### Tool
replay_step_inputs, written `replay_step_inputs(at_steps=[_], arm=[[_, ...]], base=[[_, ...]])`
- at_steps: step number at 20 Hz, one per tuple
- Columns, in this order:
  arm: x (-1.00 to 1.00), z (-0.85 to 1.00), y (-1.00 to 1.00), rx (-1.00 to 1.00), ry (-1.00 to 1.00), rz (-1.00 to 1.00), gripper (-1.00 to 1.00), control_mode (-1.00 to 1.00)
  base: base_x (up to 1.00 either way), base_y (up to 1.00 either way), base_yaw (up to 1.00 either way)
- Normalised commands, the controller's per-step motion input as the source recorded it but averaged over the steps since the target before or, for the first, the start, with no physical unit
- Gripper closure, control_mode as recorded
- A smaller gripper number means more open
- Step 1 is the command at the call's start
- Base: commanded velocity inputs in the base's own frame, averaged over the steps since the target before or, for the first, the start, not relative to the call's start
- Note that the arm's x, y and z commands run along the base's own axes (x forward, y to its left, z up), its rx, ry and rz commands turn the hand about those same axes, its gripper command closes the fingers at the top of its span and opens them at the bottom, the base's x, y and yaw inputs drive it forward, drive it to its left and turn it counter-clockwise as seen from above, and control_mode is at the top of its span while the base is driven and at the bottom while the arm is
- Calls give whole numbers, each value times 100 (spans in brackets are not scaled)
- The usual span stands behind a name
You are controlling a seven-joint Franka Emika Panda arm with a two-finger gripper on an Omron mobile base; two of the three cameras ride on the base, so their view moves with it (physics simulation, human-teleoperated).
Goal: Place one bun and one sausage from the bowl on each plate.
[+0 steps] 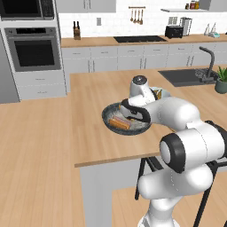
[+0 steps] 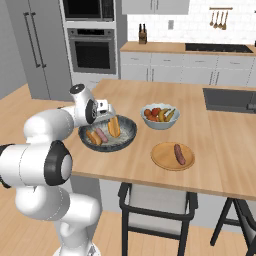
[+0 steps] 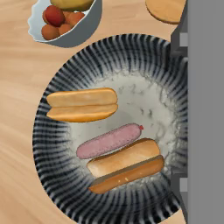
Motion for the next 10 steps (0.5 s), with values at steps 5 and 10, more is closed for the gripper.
replay_step_inputs(at_steps=[5,10], arm=[[44,-36,0,11,-2,7,-100,-100],[36,-3,0,8,0,2,-100,-100]], base=[[0,0,0],[0,0,0]])
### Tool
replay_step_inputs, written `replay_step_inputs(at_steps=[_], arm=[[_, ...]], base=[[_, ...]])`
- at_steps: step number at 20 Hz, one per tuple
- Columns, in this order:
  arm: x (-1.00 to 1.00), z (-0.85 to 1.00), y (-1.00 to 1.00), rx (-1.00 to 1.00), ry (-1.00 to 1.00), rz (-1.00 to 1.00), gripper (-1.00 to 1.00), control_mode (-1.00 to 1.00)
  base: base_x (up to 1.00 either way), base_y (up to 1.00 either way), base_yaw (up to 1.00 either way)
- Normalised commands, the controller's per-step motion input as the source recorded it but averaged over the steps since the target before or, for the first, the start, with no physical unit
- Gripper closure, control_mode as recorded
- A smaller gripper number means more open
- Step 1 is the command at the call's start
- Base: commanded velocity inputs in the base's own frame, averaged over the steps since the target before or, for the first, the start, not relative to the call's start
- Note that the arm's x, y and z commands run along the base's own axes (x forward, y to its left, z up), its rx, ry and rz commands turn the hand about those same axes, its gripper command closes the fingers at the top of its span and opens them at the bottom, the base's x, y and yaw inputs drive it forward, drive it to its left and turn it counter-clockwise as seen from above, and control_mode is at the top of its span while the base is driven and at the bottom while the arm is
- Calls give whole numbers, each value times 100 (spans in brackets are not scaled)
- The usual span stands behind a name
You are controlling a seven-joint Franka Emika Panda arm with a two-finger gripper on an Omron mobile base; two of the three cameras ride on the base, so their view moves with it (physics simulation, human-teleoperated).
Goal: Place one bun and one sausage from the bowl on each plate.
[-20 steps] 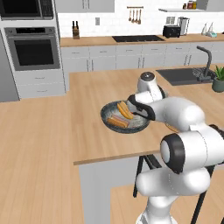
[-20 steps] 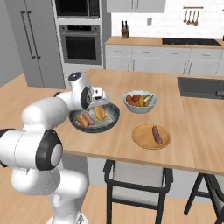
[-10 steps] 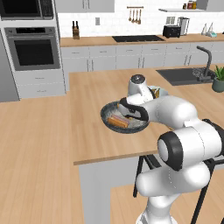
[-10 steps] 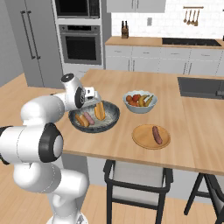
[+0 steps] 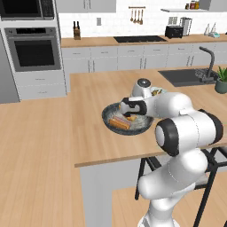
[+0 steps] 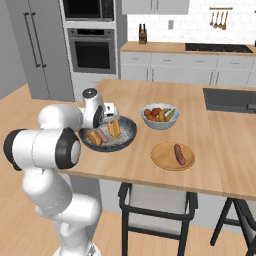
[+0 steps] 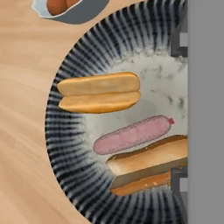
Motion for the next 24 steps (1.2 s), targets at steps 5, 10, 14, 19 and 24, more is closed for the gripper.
replay_step_inputs(at_steps=[5,10,14,19,24], arm=[[33,-6,0,3,0,0,-100,-100],[30,-9,0,0,0,0,-100,-100],[29,-27,0,0,-1,0,-100,-100],[13,-38,0,0,0,0,-100,-100],[14,-22,0,0,0,0,-100,-100]], base=[[0,0,0],[0,0,0],[0,0,0],[0,0,0],[0,0,0]])
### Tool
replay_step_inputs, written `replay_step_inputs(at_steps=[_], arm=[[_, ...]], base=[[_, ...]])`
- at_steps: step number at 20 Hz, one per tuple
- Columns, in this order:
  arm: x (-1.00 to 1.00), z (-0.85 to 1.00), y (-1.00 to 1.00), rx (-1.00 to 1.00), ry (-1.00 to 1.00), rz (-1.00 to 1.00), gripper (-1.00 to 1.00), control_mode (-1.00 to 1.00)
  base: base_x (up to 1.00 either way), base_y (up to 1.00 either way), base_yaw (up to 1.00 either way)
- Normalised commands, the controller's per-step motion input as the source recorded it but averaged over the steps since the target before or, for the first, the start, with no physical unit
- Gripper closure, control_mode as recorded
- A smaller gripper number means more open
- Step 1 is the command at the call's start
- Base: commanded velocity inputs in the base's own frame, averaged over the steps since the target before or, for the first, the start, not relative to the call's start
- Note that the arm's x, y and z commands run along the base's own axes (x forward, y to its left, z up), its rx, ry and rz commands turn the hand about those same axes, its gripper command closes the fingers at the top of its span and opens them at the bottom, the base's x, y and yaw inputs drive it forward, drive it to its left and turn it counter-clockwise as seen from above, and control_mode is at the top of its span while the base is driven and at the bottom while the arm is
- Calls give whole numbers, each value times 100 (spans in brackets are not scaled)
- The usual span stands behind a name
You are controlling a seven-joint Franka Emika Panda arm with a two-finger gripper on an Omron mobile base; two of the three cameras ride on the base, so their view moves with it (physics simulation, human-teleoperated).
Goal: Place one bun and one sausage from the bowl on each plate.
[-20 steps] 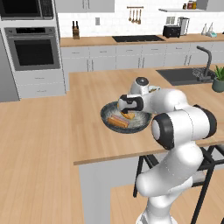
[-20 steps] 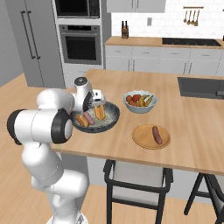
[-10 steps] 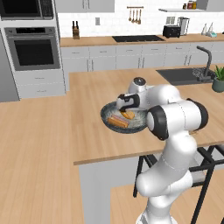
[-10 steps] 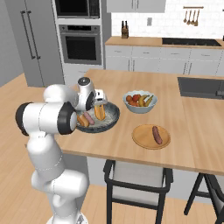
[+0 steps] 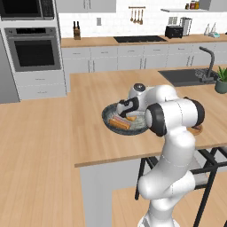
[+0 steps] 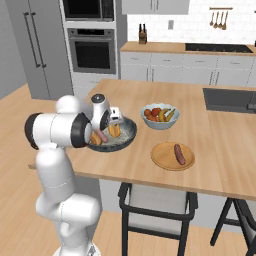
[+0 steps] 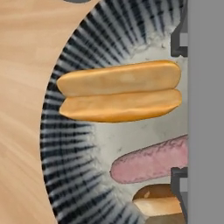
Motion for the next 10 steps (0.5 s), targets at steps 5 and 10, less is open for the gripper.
replay_step_inputs(at_steps=[5,10], arm=[[17,-27,0,0,0,0,-100,-100],[16,-15,-1,0,0,0,-100,-100]], base=[[0,0,0],[0,0,0]])
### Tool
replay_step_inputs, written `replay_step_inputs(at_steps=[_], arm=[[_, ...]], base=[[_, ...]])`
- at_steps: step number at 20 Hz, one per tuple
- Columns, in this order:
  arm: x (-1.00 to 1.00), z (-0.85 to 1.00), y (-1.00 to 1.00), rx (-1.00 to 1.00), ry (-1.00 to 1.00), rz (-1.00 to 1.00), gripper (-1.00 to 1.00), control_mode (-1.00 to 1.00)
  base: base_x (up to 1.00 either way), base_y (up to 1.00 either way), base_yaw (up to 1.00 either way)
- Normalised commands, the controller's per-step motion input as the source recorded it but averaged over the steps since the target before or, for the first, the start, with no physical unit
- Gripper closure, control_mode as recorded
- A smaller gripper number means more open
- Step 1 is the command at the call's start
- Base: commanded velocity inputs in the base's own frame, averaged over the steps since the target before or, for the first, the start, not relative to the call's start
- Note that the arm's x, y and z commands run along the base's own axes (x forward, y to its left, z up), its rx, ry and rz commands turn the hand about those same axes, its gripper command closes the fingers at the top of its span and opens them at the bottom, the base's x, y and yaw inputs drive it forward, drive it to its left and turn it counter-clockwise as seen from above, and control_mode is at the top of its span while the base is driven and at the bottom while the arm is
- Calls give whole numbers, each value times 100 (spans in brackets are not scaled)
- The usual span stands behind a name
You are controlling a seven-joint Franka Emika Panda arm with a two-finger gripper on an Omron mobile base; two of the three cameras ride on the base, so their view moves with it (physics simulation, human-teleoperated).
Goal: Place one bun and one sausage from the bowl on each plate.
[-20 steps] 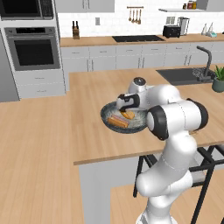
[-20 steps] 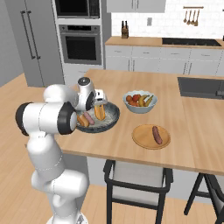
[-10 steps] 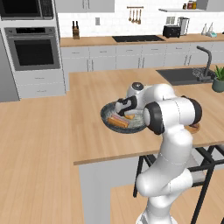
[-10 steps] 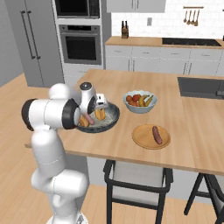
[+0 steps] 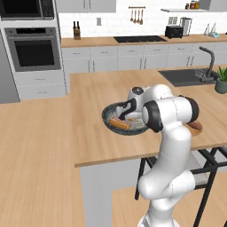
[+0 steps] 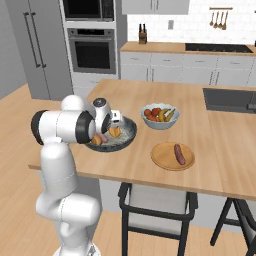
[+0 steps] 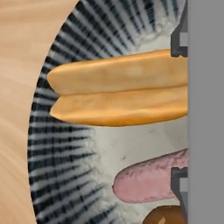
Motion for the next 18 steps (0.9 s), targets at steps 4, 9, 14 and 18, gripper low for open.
replay_step_inputs(at_steps=[4,9,14,18], arm=[[18,-11,-1,0,1,-1,-100,-100],[28,-20,-3,0,3,-1,-100,-100],[31,-25,-3,0,4,-2,-100,-100],[19,-9,-4,0,0,-2,-100,-100]], base=[[0,0,0],[0,0,0],[0,0,0],[0,0,0]])
